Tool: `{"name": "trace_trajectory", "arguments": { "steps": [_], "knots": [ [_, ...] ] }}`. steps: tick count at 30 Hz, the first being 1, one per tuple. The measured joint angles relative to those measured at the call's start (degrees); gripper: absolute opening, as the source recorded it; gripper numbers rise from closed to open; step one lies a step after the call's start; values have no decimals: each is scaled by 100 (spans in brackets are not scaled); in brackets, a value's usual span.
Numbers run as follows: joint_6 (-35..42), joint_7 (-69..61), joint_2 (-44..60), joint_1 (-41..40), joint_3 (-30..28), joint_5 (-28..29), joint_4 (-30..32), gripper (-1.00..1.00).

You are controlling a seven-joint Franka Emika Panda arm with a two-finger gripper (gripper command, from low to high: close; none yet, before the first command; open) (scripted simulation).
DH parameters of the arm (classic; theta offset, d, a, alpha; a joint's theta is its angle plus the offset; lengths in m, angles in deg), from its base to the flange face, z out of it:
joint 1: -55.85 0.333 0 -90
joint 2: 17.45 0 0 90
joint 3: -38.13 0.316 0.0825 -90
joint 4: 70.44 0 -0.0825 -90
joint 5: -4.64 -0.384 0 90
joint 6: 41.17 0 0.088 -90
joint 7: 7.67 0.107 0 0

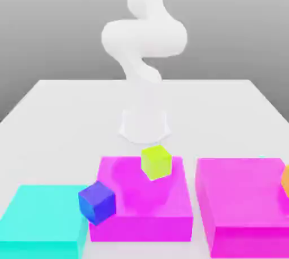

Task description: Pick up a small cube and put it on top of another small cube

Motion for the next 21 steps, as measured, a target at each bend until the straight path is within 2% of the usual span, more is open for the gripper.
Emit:
{"name": "trace_trajectory", "arguments": {
  "steps": [11, 21],
  "knots": [
    [-813, -2805, 1465, 1723, -155, -100, 618, 0],
    [-1537, -5379, 2778, 3040, -59, -278, 1171, 0]
  ]
}}
